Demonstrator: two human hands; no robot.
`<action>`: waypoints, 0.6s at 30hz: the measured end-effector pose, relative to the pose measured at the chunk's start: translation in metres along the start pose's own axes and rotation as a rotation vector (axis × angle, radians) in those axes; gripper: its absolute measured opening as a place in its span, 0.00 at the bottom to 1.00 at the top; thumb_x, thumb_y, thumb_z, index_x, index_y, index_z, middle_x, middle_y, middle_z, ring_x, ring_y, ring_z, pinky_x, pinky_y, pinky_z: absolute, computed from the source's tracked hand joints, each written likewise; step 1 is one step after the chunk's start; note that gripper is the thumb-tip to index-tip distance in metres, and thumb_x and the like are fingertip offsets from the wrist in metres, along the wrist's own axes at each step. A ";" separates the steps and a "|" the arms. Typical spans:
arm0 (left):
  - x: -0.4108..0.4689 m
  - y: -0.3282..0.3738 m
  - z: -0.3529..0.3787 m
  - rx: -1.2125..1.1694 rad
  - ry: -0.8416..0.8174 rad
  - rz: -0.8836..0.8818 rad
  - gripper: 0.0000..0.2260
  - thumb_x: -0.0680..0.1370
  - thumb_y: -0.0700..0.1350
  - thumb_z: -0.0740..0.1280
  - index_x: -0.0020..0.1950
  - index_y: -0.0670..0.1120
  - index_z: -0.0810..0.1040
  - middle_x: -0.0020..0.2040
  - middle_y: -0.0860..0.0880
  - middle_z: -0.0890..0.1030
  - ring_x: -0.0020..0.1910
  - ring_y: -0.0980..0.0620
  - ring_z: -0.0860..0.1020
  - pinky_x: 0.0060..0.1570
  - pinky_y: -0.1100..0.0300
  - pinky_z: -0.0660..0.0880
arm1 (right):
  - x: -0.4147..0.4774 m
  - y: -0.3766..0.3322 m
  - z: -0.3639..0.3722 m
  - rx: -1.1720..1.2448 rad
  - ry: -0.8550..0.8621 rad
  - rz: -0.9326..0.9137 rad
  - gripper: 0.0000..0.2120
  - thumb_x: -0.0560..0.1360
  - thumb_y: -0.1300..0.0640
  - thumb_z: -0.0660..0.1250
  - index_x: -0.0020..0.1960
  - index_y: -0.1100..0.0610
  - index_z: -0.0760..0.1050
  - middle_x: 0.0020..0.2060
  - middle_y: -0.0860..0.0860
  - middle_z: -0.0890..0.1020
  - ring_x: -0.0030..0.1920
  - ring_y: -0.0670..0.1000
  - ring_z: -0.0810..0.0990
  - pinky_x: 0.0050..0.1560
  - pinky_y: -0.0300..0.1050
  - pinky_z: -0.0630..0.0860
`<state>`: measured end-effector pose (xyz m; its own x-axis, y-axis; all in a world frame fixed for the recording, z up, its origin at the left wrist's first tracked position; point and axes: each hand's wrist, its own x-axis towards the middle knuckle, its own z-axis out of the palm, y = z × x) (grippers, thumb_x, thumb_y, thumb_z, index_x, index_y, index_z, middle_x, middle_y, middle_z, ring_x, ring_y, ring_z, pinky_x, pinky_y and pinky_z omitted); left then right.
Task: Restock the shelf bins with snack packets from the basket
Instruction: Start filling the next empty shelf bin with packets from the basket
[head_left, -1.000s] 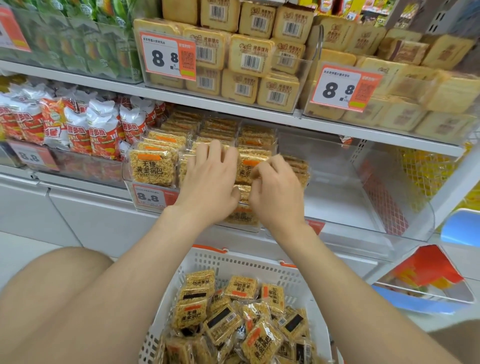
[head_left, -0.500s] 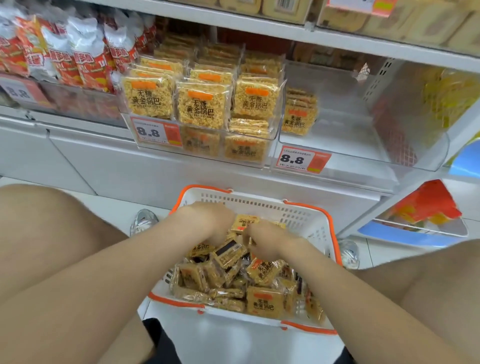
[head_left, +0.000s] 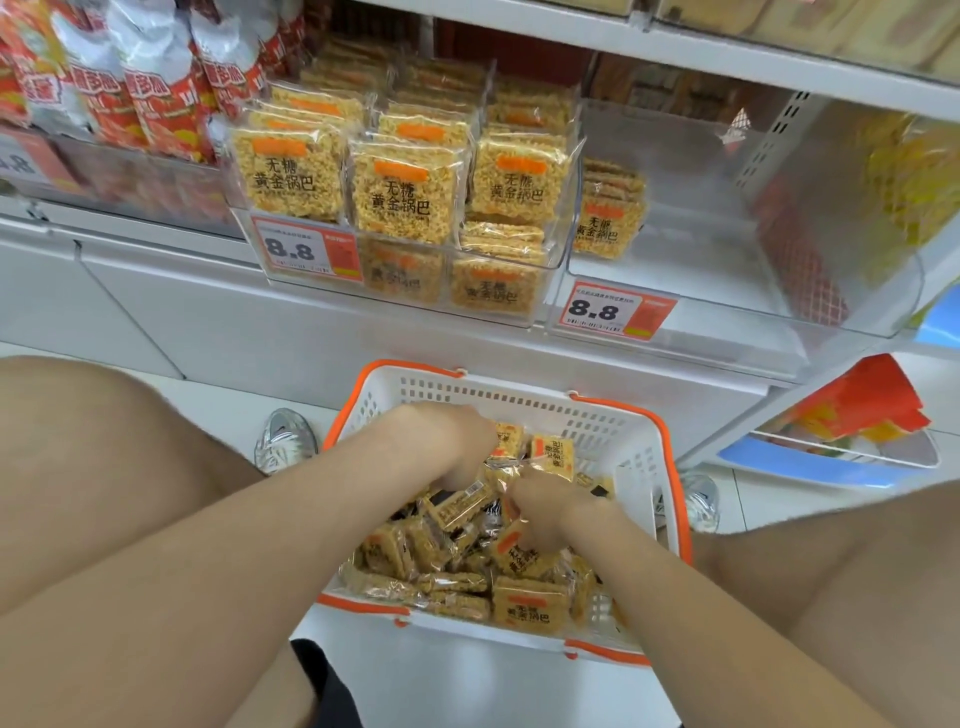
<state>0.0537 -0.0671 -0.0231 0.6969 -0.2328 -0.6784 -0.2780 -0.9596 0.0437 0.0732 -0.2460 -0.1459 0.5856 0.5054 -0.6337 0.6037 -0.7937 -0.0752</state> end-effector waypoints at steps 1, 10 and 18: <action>-0.001 0.000 -0.001 -0.006 -0.003 0.000 0.18 0.81 0.36 0.65 0.71 0.47 0.76 0.64 0.45 0.79 0.57 0.43 0.82 0.54 0.50 0.82 | -0.002 -0.001 -0.002 0.009 -0.015 -0.002 0.11 0.76 0.59 0.74 0.57 0.56 0.77 0.58 0.51 0.77 0.51 0.55 0.80 0.51 0.51 0.82; -0.025 -0.010 -0.028 -0.161 0.075 -0.014 0.35 0.74 0.53 0.80 0.72 0.45 0.64 0.63 0.46 0.78 0.55 0.45 0.79 0.56 0.49 0.80 | -0.042 -0.012 -0.085 0.319 0.212 -0.097 0.09 0.78 0.63 0.66 0.56 0.58 0.80 0.51 0.54 0.80 0.50 0.55 0.80 0.49 0.51 0.79; -0.054 -0.034 -0.061 -0.733 0.447 -0.027 0.32 0.62 0.63 0.84 0.59 0.51 0.77 0.52 0.51 0.82 0.49 0.53 0.80 0.45 0.55 0.77 | -0.107 -0.005 -0.164 0.823 0.611 -0.141 0.08 0.75 0.61 0.70 0.51 0.51 0.82 0.45 0.48 0.85 0.44 0.48 0.83 0.45 0.49 0.81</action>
<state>0.0662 -0.0314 0.0571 0.9351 -0.1013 -0.3397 0.1323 -0.7894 0.5995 0.0962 -0.2407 0.0483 0.8518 0.5148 -0.0969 0.2656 -0.5839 -0.7671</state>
